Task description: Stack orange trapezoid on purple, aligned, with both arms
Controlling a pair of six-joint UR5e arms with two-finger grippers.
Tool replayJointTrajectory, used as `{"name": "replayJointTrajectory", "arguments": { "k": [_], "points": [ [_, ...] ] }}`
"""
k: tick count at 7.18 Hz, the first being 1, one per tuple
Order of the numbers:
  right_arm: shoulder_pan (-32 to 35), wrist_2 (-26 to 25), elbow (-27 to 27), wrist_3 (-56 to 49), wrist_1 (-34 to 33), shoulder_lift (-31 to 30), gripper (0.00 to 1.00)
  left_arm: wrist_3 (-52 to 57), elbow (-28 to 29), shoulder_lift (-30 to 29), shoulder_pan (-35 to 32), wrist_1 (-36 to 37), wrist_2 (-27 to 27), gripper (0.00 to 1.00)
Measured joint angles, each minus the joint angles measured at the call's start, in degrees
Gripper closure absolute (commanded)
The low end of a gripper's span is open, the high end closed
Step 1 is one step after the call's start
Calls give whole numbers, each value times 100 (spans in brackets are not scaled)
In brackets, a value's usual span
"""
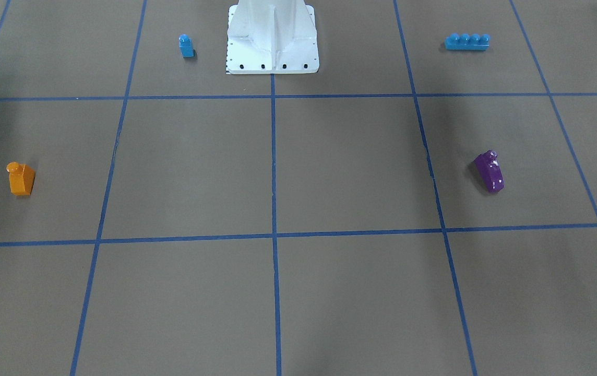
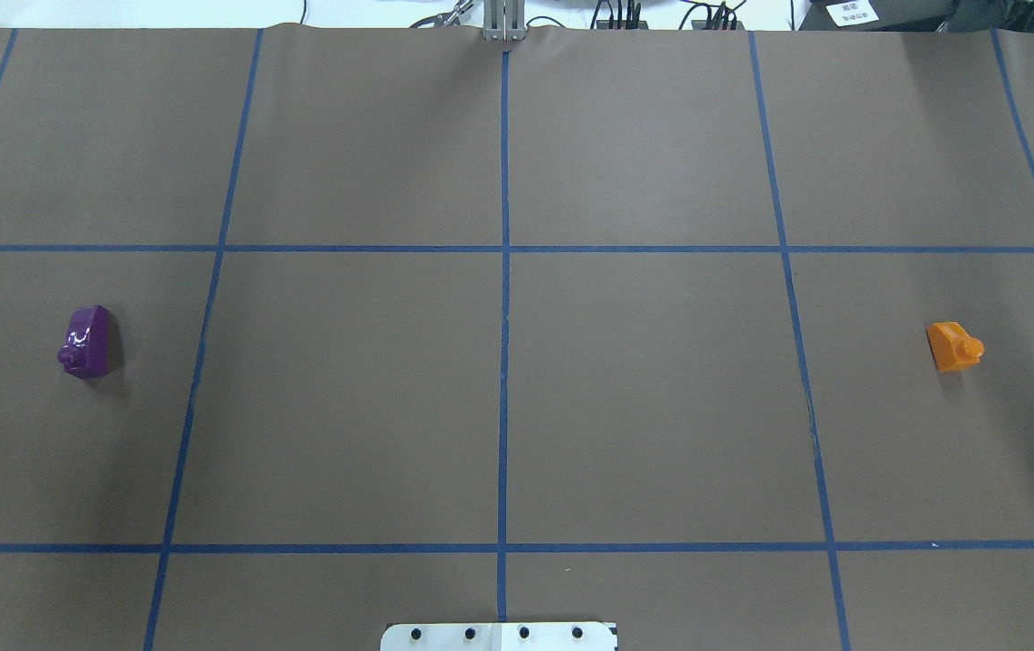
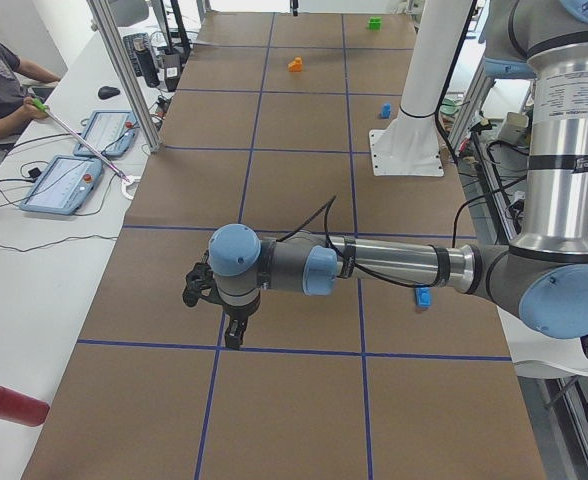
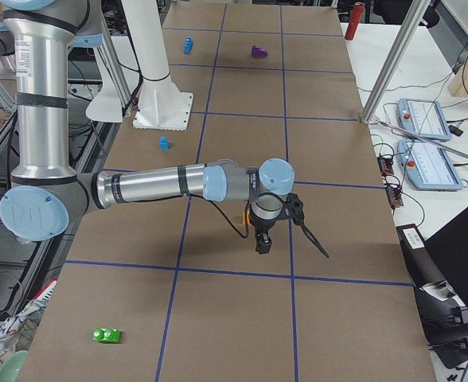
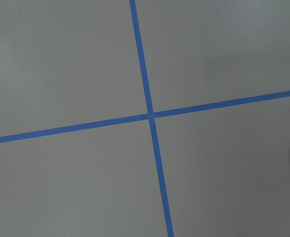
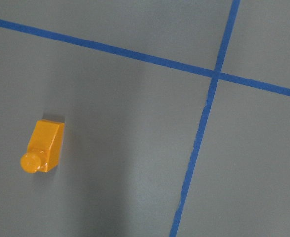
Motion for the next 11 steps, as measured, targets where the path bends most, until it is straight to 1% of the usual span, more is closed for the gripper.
{"name": "replayJointTrajectory", "arguments": {
  "k": [4,5,6,8,9,11],
  "points": [
    [0,0,-57,3,276,-41,0,-29,59,23,36,-16,-14,0],
    [0,-7,-58,3,306,-30,0,-310,61,16,147,-24,-46,0],
    [0,-18,-83,9,338,-19,0,-1131,18,5,452,-171,-74,0],
    [0,11,-190,32,505,-70,0,-3396,-61,-17,1549,-1217,-32,0],
    [-2,21,-253,39,724,-118,0,-4310,-74,-40,2082,-1569,55,0],
    [-13,46,-332,44,1077,-179,0,-5612,-117,-80,2910,-1976,244,0]
  ]
}}
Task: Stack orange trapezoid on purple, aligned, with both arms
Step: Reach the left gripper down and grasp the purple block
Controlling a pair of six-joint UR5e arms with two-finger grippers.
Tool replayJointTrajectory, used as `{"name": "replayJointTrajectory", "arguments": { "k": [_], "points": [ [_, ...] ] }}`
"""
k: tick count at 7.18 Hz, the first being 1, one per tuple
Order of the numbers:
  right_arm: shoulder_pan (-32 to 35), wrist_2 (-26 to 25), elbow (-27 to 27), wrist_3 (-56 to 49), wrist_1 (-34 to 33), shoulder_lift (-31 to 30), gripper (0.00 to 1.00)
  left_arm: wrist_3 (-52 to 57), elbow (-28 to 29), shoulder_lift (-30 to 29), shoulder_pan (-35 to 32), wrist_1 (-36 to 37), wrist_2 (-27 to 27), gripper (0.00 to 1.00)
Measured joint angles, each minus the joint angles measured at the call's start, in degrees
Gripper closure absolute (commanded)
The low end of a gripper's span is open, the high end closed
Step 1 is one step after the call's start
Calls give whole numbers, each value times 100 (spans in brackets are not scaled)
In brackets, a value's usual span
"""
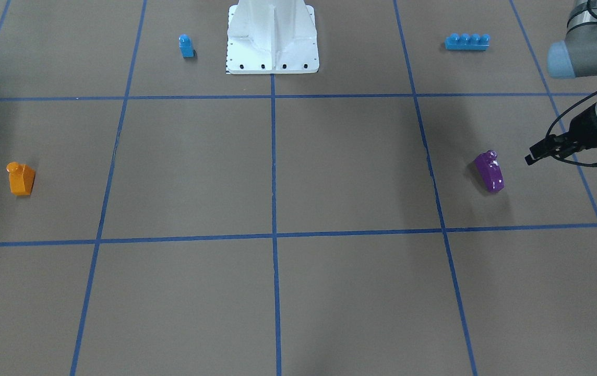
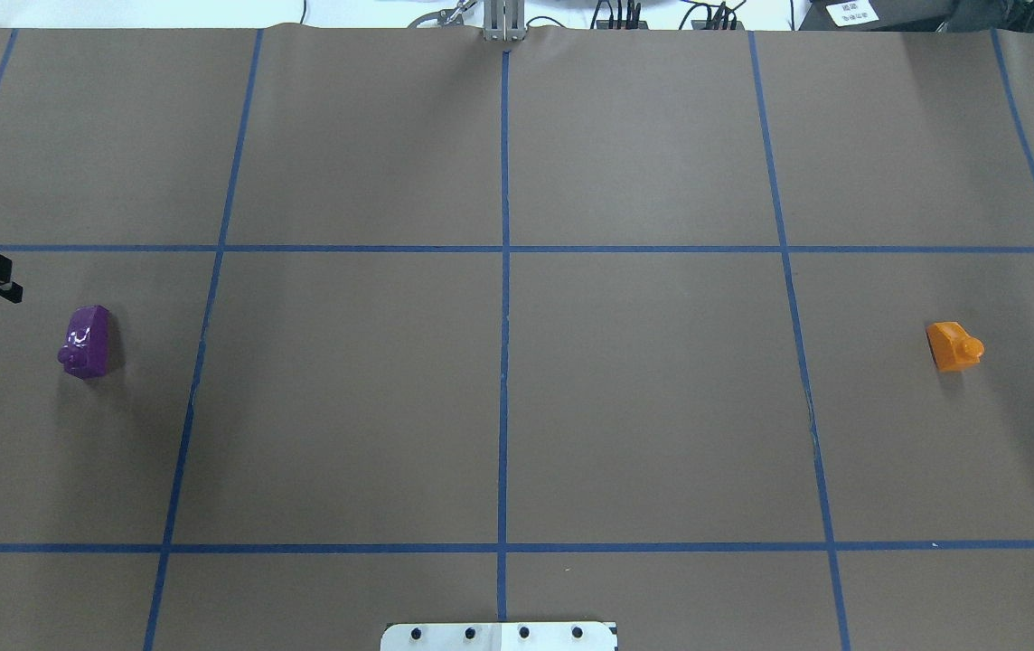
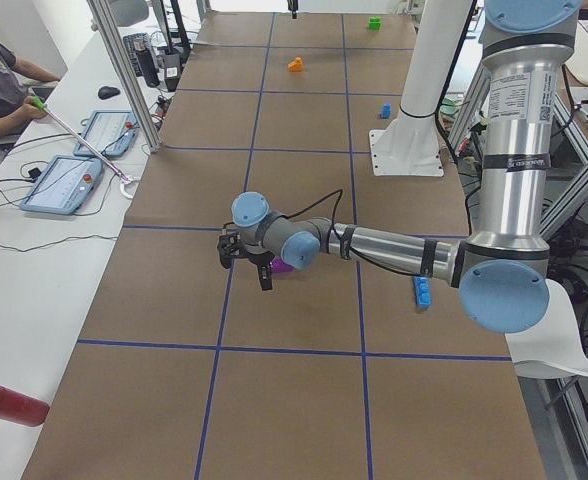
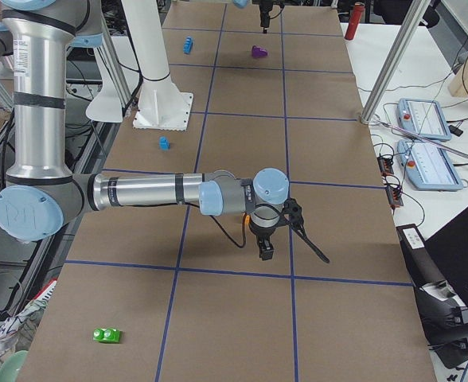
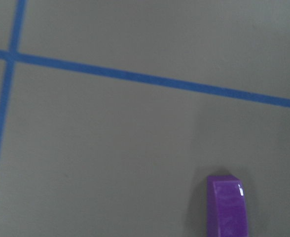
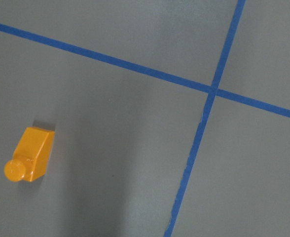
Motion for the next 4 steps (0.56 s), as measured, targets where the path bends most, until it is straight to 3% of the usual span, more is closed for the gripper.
{"name": "replayJointTrajectory", "arguments": {
  "k": [4],
  "points": [
    [-15,7,-26,-16,82,-16,0,-1196,-122,-108,1002,-306,521,0]
  ]
}}
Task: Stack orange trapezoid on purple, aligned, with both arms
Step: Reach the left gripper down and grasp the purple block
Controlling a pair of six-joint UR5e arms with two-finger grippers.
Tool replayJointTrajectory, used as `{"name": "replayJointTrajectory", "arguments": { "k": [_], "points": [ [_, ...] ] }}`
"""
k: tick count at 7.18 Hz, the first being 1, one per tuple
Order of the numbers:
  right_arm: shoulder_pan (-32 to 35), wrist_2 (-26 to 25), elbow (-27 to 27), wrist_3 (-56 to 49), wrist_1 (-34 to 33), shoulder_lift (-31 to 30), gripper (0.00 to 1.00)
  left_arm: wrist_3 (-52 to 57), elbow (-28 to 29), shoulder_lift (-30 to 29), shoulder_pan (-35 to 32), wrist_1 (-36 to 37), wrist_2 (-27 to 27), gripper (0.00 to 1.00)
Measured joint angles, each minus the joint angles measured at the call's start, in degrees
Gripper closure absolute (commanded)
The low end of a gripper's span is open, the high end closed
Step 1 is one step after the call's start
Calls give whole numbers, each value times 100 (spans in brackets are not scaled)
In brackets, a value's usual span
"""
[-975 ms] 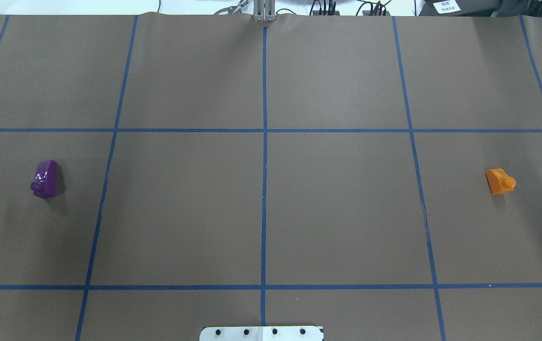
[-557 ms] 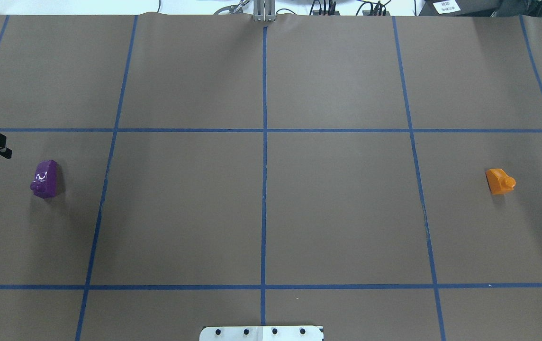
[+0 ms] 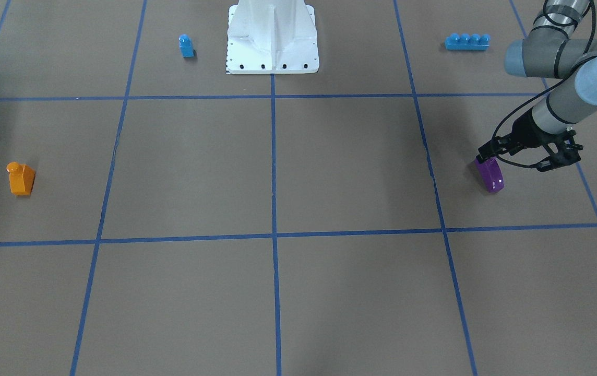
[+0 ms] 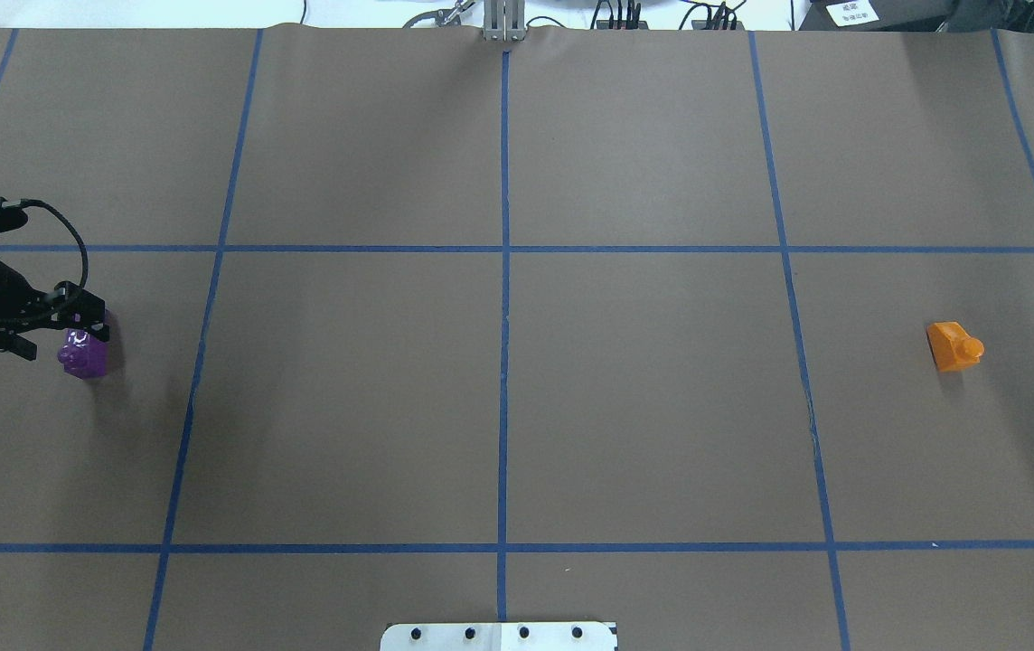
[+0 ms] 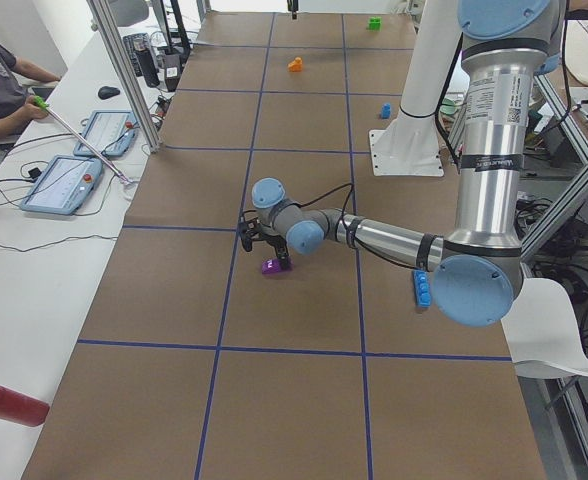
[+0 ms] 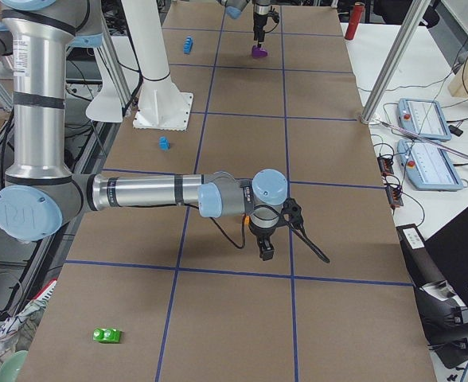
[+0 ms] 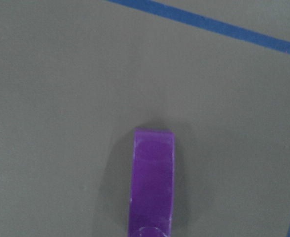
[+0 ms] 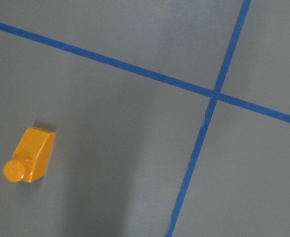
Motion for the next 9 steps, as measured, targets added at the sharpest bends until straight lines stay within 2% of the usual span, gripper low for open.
{"name": "replayJointTrajectory", "arguments": {
  "k": [2,4,6,7,8,9],
  "points": [
    [-5,0,-19,-6,1,-1,0,2,58,-14,239,-1,299,2],
    [-20,0,-22,-5,1,0,0,25,131,-23,293,1,382,21],
    [-38,0,-20,-3,1,0,0,38,204,-33,304,1,395,23],
    [-46,0,-21,-2,1,0,0,39,233,-49,306,-1,396,45],
    [-54,0,-21,-5,1,0,0,37,252,-71,306,1,398,81],
    [-56,0,-22,-6,1,0,0,34,260,-87,307,4,402,100]
  ]
}}
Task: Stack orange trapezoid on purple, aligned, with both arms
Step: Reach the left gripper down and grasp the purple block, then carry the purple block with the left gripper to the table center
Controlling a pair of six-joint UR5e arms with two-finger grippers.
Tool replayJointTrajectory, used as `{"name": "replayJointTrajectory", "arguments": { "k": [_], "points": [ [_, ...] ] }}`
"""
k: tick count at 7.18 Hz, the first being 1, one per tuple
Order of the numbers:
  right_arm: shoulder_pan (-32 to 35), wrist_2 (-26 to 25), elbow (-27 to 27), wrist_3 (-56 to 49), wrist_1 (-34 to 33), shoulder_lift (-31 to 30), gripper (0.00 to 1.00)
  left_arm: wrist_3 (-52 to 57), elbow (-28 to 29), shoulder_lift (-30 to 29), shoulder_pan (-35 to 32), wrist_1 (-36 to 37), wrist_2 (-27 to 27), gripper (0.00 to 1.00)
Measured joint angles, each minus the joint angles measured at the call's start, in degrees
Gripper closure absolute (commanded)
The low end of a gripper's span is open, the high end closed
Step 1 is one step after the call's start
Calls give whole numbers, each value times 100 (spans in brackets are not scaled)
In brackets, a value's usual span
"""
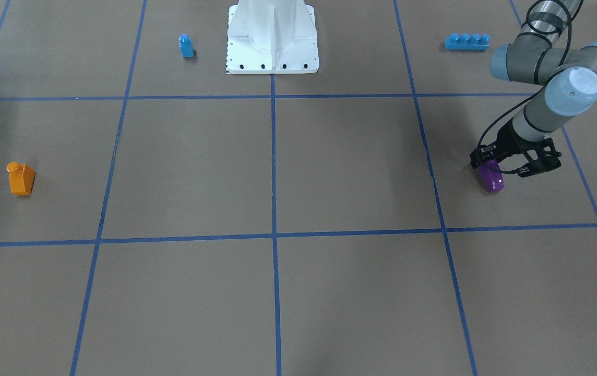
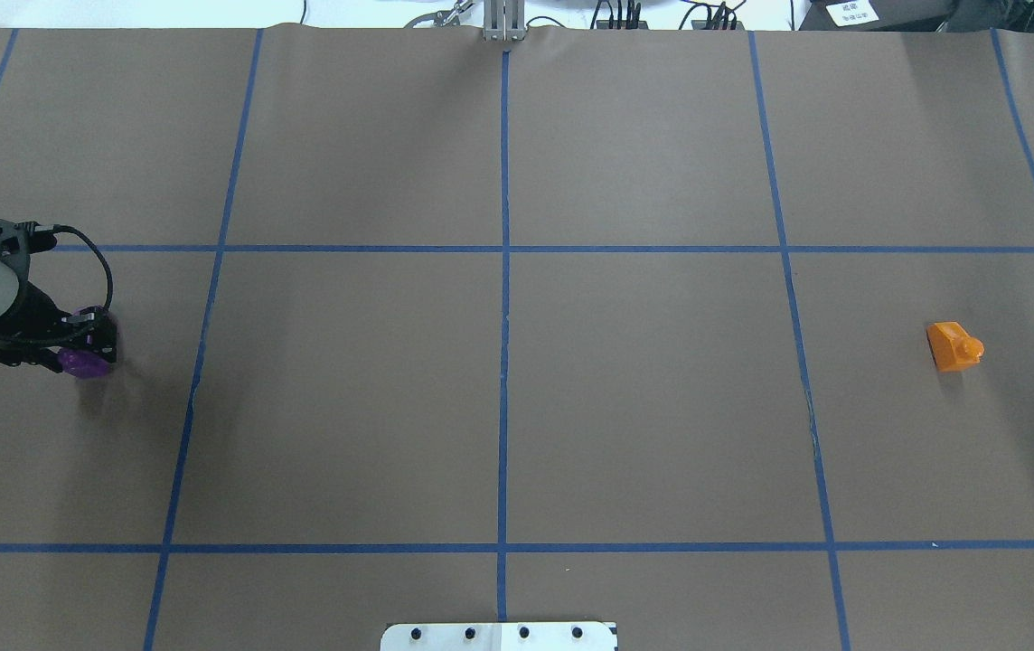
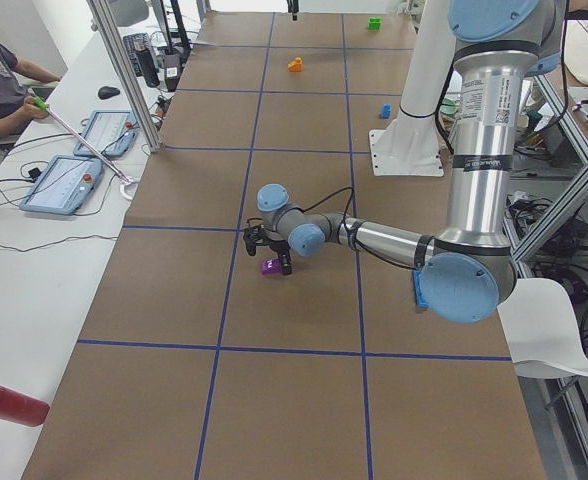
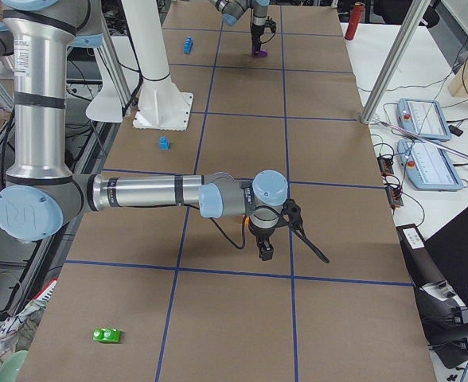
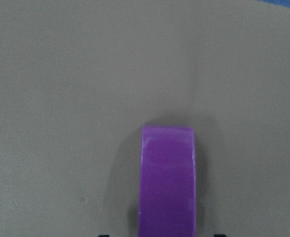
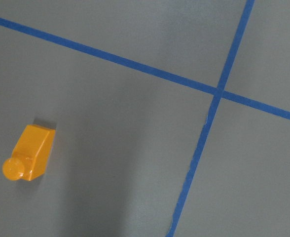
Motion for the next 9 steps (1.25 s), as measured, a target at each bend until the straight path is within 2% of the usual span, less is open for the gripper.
{"name": "replayJointTrajectory", "arguments": {
  "k": [2,4,5,7,8,9],
  "points": [
    [-3,0,0,-1,0,0,0,-16,-11,-29,0,17,1,100],
    [-7,6,4,-1,2,0,0,-61,-199,-305,-4,256,-5,100],
    [-9,6,7,-1,6,0,0,-67,-388,-782,68,810,-4,100],
    [-31,3,23,9,9,2,0,-62,-485,-2364,755,2381,221,100],
    [-57,4,27,19,9,5,0,-70,-295,-3088,1151,2737,550,100],
    [-83,2,27,23,9,10,0,-87,162,-3782,1438,2876,760,100]
  ]
}}
